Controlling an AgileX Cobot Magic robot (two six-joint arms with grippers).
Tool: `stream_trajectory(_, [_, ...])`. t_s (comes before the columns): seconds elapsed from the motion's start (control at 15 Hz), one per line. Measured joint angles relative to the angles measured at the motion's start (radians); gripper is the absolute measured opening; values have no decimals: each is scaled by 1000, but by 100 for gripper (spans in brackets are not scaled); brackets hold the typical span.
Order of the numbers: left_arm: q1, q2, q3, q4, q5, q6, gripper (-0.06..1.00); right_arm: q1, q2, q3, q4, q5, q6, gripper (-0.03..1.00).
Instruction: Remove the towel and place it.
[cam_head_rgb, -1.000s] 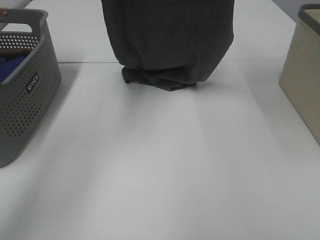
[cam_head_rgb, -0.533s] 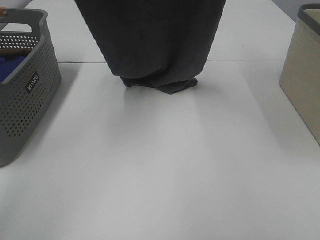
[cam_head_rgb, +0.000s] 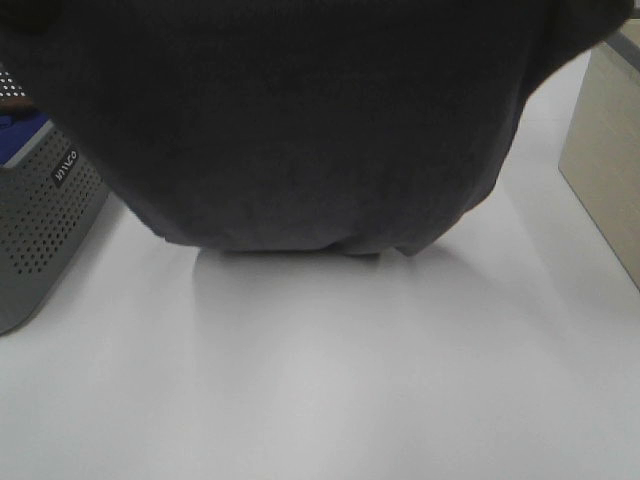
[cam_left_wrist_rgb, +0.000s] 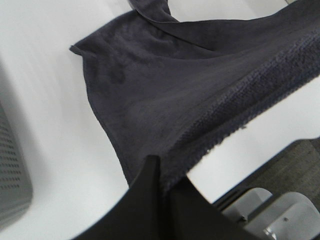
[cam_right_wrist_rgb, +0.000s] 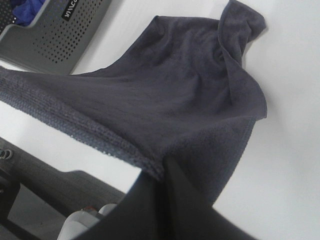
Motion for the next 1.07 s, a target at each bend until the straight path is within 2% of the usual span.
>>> stream_trajectory(0.07, [0,-28,36,-22,-3,6,0,0,-22,27,4,0,9,1])
stream_trajectory(0.13, [0,-110,161,-92,-7,13,0,1,-123,151,27,-1,53,1])
stream_trajectory(0.33, [0,-155,324,-159,-20,40,0,1,-248,310,51,-1,116,1])
stream_trajectory(0.6, [0,-158,402,-192,-23,55,0,1,-339,432,59,-3,164,1])
stream_trajectory(0.8, [0,-158,373,-171,-21,57,0,1,-336,425,59,-44,158,1])
stream_trajectory(1.0, [0,-130,202,-31,-24,49,0,1,-231,323,50,-164,93,1])
stream_trajectory(1.07, [0,-110,165,-1,-25,47,0,1,-200,292,43,-178,73,1])
